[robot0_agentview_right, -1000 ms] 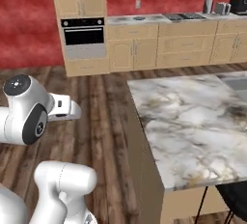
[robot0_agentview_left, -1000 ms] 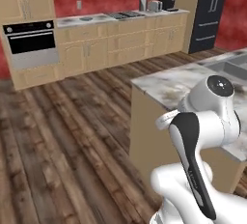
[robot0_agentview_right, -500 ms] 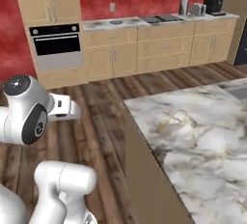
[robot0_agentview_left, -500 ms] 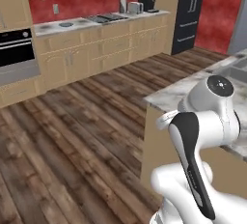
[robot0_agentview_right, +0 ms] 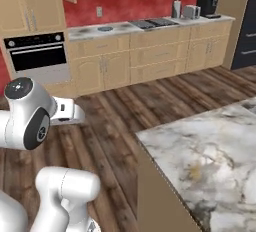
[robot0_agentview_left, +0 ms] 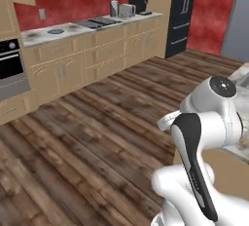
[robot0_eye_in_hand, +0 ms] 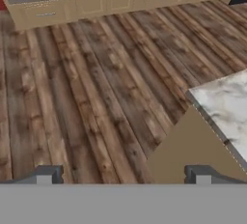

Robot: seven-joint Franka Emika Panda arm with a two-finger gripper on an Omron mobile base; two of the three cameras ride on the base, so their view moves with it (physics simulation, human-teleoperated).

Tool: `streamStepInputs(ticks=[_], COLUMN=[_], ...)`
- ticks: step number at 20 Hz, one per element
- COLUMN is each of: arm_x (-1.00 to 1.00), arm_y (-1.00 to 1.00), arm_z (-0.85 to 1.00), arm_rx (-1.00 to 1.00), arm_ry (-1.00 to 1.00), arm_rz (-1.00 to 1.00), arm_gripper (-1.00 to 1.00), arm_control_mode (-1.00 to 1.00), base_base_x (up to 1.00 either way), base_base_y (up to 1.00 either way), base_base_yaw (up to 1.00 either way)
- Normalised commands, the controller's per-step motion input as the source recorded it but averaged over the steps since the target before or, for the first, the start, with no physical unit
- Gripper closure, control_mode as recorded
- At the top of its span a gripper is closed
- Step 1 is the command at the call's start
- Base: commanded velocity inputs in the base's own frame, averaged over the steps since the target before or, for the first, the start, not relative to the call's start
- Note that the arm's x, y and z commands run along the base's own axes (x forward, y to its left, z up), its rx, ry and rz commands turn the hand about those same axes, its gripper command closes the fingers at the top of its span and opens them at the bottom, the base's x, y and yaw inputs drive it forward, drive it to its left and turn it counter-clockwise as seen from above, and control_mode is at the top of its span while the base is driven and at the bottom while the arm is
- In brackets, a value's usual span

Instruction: Move the hot dog bun to the plate on the dining table and place the condiment next to that plate. Then navigate to the fridge and take the sausage and place it on the plate as well.

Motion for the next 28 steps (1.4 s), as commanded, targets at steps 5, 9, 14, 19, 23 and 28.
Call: streamStepInputs(ticks=[5,9,14,19,23,28], arm_x=[0.00,0.00,0.00,0.00,0.00,0.00], arm_y=[0.00,0.00,0.00,0.00,0.00,0.00], arm_z=[0.00,0.00,0.00,0.00,0.00,0.00], arm_rx=[0.00,0.00,0.00,0.00,0.00,0.00], arm_ry=[0.00,0.00,0.00,0.00,0.00,0.00], arm_rz=[0.00,0.00,0.00,0.00,0.00,0.00], arm_gripper=[-1.00,-1.00,-1.00,-1.00,-1.00,-1.00], arm_control_mode=[1.00,1.00,1.00,1.00,1.00,1.00], base_base_x=[0.97,1.00,1.00,1.00,1.00,1.00], base_base_y=[0.39,0.36,0.25,0.15,0.07,0.00], base_base_yaw=[-0.22,-0.12,-0.04,0.00,0.03,0.08])
